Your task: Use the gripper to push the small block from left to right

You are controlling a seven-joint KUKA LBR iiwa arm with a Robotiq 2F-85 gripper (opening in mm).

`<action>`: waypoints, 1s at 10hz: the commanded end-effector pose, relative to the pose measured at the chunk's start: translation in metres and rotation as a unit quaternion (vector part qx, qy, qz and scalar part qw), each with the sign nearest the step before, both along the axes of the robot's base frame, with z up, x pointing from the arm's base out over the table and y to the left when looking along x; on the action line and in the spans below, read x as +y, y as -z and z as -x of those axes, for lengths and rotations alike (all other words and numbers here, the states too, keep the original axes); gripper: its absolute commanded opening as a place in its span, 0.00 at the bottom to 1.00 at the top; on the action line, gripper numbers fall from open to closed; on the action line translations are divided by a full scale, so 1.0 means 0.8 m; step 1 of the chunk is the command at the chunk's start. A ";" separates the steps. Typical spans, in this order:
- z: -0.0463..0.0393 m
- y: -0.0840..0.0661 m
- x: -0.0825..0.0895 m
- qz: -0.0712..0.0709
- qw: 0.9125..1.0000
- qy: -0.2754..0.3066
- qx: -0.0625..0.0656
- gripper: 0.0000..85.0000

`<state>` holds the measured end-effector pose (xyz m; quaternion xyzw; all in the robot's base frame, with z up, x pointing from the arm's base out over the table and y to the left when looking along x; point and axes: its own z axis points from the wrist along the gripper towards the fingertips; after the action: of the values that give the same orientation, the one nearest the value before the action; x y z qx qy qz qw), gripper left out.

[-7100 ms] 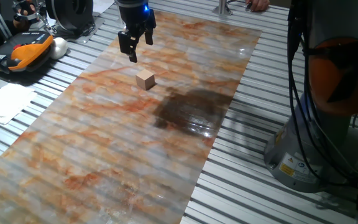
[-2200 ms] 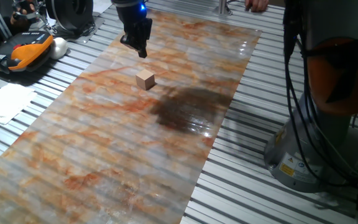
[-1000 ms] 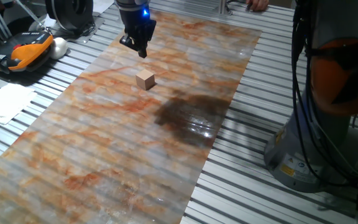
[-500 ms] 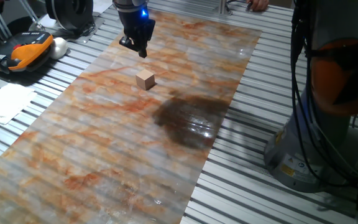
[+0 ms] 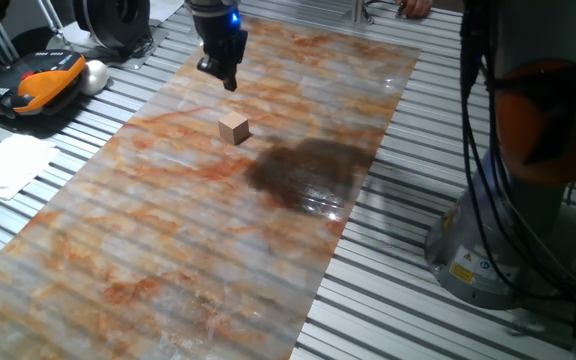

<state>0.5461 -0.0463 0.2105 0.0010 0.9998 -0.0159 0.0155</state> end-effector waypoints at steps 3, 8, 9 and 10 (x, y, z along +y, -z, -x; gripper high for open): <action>-0.029 0.010 -0.065 -0.011 1.000 -0.015 0.001 0.00; -0.034 0.031 -0.077 -0.017 1.000 0.005 0.010 0.00; -0.034 0.031 -0.077 -0.016 1.000 0.010 0.014 0.00; -0.034 0.031 -0.077 -0.013 1.000 0.023 0.016 0.00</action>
<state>0.5735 -0.1082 0.1854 0.0298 0.9995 -0.0071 -0.0023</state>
